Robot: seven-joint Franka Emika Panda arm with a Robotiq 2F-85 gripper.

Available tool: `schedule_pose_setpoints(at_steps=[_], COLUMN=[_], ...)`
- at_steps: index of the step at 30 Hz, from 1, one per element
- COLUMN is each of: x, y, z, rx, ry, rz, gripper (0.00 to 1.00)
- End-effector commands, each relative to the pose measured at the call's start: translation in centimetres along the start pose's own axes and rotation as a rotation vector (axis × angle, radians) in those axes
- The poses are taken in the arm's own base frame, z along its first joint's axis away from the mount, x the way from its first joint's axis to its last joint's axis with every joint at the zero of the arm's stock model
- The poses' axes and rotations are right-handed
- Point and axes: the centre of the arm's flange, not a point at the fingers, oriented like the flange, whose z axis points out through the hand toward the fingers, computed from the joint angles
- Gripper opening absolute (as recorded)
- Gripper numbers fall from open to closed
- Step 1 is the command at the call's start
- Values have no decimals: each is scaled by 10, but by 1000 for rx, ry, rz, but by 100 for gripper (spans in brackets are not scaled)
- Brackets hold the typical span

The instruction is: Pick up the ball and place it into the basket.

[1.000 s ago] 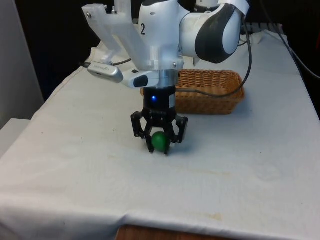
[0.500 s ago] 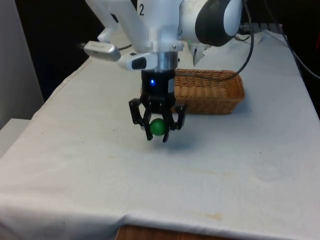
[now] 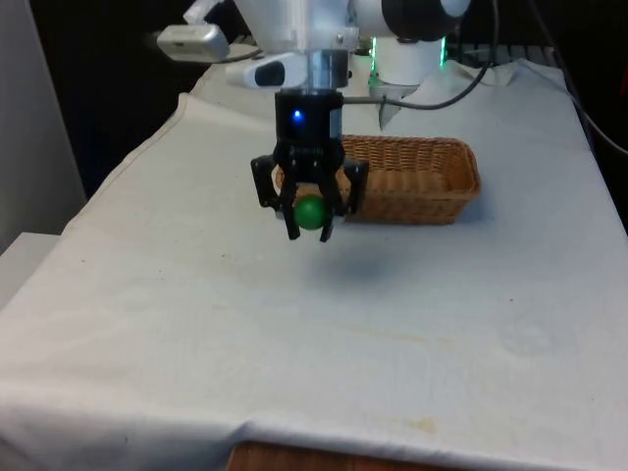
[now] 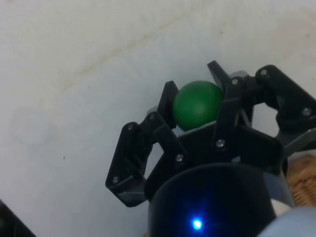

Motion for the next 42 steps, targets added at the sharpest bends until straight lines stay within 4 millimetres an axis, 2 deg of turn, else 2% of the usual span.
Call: schedule_pose_setpoints(at_steps=[1, 4, 5, 8, 13, 14, 16, 22, 23, 31, 33, 42], x=[-3, -7, -5, -13, -21, -18, -26, -35, -32, -47, -46, -65], y=[0, -1, 0, -3, -4, -4, -4, -3, -3, -4, -4, -10], z=[-7, -16, -12, -28, -42, -39, -52, -72, -71, -96, -96, -112], rx=[-9, -7, 0, -2, 9, 19, 12, 20, 34, 35, 52, 60], ry=[2, 6, 4, 8, 8, 7, 9, 10, 8, 10, 7, 5], rz=[-2, -5, -4, -7, -7, -9, -13, -30, -31, -59, -61, -85], gripper=[0, 0, 0, 0, 0, 0, 0, 0, 0, 0, 0, 0])
